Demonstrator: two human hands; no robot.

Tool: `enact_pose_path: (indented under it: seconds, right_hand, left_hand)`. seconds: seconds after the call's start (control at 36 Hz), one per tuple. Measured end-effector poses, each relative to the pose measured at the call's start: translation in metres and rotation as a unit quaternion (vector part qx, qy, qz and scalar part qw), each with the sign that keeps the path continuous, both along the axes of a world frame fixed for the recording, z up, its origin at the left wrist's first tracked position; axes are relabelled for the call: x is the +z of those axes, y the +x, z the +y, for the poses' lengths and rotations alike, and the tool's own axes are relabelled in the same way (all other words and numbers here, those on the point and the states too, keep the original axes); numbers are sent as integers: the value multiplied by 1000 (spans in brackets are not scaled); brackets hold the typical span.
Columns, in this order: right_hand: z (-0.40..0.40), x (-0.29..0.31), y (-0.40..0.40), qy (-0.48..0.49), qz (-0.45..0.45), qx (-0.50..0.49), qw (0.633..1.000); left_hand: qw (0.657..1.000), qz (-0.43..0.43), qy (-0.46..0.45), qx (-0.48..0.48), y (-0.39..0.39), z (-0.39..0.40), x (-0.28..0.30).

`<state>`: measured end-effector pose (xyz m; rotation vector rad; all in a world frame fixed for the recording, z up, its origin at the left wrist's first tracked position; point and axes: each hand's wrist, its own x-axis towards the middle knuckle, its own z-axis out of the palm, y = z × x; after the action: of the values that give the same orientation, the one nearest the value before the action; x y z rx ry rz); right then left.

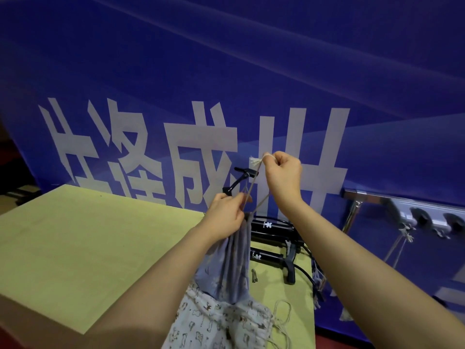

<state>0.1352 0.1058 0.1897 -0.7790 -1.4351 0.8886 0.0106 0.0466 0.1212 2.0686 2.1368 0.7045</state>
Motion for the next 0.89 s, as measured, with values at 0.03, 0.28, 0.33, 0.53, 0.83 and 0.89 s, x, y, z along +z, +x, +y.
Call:
enact_pose_path:
  seconds: [0.03, 0.28, 0.33, 0.53, 0.83, 0.89]
  right_hand:
    - [-1, 2, -1, -5, 14, -3, 1000]
    - [-2, 16, -8, -55, 83, -16, 995]
    - [-3, 14, -8, -47, 81, -13, 996]
    - [-9, 29, -3, -3, 112, -19, 993]
    - [-3, 73, 63, 76, 140, -98, 982]
    - [-1, 81, 82, 90, 136, -115, 980]
  left_hand:
    - [1000, 4, -5, -1, 1, 1, 0]
    - [997, 73, 35, -4, 8, 0, -1]
    - [994, 106, 36, -2, 7, 1, -1]
    - [986, 156, 60, -17, 13, 10, 26]
    - [982, 118, 105, -106, 68, 42, 77]
    - [979, 116, 108, -126, 88, 48, 86]
